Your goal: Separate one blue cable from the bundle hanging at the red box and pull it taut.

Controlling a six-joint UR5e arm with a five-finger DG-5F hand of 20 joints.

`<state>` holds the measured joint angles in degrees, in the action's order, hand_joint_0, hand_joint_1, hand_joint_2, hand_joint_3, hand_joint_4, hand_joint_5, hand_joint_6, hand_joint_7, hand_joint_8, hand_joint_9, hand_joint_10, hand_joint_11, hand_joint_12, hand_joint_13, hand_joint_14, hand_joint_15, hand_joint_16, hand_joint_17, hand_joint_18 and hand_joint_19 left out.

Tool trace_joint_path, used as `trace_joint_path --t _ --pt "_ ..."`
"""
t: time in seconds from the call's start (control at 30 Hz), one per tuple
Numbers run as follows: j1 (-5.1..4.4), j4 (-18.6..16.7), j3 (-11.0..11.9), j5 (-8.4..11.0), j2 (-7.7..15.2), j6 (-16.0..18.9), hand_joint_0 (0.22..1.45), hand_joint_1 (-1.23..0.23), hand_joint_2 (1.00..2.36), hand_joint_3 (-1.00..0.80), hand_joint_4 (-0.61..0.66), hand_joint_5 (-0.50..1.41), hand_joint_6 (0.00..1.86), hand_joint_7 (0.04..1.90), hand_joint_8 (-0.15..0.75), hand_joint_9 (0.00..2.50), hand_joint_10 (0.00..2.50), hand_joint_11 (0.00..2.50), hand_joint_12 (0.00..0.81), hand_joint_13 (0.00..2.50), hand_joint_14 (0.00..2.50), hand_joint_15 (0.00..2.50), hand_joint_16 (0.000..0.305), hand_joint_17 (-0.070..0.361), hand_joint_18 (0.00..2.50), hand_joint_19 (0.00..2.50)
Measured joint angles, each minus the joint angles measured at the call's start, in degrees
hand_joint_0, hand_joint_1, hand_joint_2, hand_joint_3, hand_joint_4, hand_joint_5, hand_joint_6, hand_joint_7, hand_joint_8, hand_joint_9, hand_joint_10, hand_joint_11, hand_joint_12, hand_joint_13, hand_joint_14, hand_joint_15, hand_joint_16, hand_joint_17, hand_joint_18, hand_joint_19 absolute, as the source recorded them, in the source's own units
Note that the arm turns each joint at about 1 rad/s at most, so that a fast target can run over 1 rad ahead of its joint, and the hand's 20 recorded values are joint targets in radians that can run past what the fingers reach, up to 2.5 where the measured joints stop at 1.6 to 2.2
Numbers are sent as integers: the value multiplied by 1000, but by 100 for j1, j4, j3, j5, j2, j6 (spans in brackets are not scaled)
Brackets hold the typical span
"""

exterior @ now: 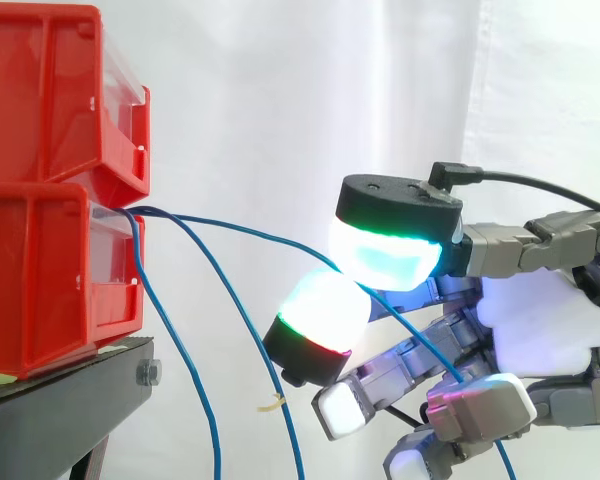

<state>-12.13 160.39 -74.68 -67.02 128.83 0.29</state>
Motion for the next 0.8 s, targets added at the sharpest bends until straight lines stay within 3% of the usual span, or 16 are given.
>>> trace_joint_path --t 0.8 --pt "0 1 -1 5 -3 -37 687 -778 1012 -196 37 -197 922 945 341 788 13 642 369 1333 23 999 55 124 800 562"
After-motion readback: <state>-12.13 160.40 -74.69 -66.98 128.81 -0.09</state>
